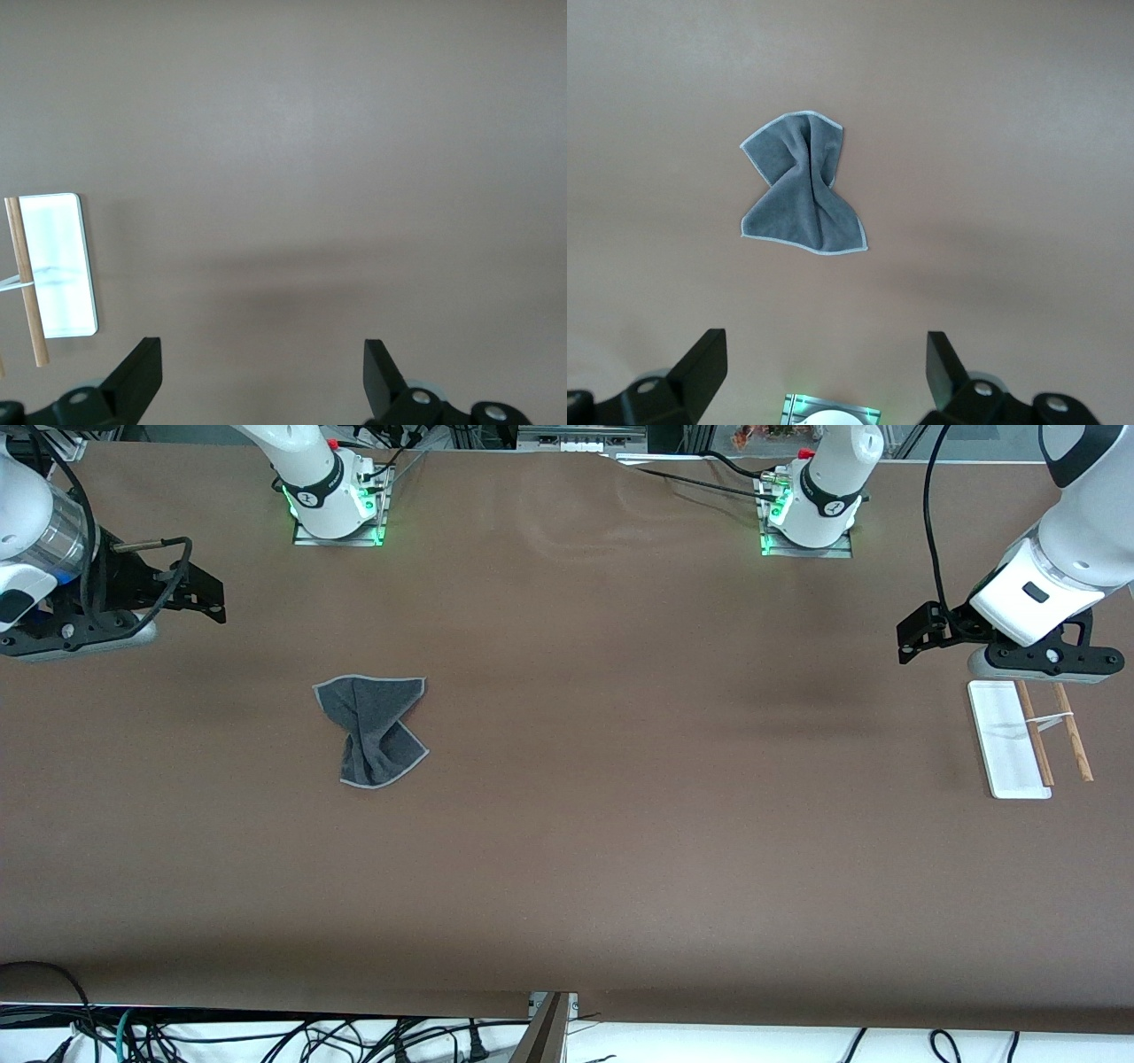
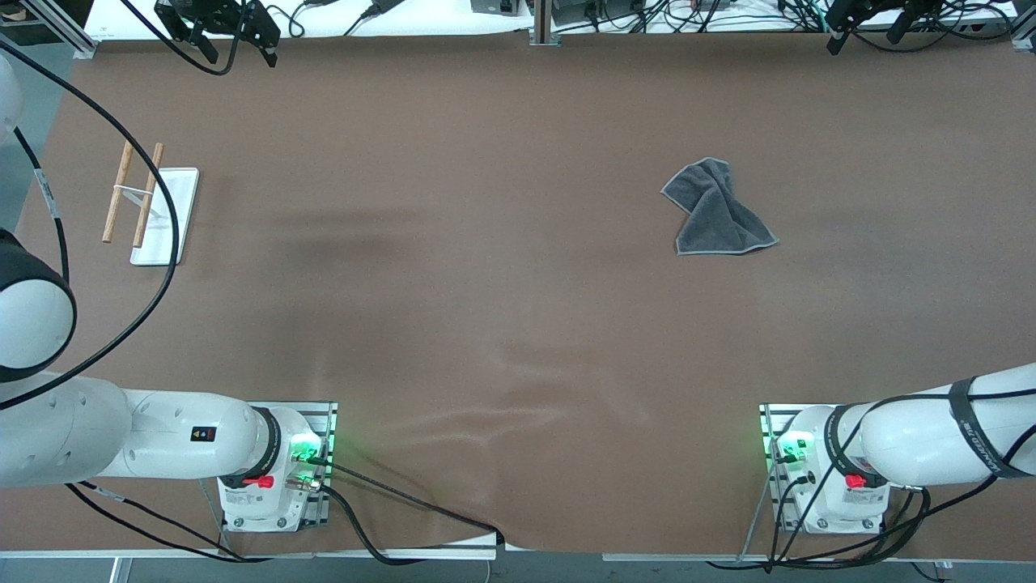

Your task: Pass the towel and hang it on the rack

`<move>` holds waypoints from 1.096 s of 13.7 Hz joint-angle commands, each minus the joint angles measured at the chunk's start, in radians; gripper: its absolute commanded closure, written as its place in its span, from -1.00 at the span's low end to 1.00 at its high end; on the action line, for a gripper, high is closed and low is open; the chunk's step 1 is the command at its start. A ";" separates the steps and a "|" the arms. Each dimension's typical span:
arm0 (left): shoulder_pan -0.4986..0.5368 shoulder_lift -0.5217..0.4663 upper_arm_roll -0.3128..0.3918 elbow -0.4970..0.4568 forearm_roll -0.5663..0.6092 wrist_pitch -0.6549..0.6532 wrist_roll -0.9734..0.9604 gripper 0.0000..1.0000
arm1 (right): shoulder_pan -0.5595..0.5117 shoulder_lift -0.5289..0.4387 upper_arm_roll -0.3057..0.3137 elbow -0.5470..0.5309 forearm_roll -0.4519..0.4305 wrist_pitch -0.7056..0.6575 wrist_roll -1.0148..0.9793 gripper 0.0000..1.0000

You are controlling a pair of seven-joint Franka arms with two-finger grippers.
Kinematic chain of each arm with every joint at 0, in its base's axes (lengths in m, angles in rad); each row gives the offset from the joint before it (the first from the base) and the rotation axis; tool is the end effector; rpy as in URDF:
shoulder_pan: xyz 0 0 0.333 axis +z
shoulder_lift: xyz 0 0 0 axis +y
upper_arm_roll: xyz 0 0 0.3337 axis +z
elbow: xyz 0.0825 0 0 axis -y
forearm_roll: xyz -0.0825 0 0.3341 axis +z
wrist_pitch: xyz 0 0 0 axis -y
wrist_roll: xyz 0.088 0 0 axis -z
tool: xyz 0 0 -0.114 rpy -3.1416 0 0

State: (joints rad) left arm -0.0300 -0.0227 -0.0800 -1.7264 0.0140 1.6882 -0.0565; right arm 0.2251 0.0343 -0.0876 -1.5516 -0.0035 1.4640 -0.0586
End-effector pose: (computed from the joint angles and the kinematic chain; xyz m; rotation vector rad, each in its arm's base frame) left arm 0.5003 -0.0543 0.5906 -3.1234 0.0862 0.0222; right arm 0.4978 0.0693 0.6173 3.1096 0.3054 -0.1899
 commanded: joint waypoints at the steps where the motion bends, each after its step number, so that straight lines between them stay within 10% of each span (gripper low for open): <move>1: -0.004 0.024 -0.006 0.045 0.003 -0.025 0.015 -1.00 | -0.012 -0.002 0.009 0.004 0.002 -0.011 -0.004 -0.99; 15: 0.008 0.024 -0.001 0.048 0.003 -0.042 0.020 -1.00 | -0.010 0.001 0.009 -0.004 0.002 -0.013 -0.007 -0.98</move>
State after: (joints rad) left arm -0.0286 -0.0150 -0.0793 -1.7146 0.0140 1.6783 -0.0565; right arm 0.2251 0.0403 -0.0876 -1.5557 -0.0035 1.4607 -0.0586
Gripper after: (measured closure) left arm 0.000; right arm 0.004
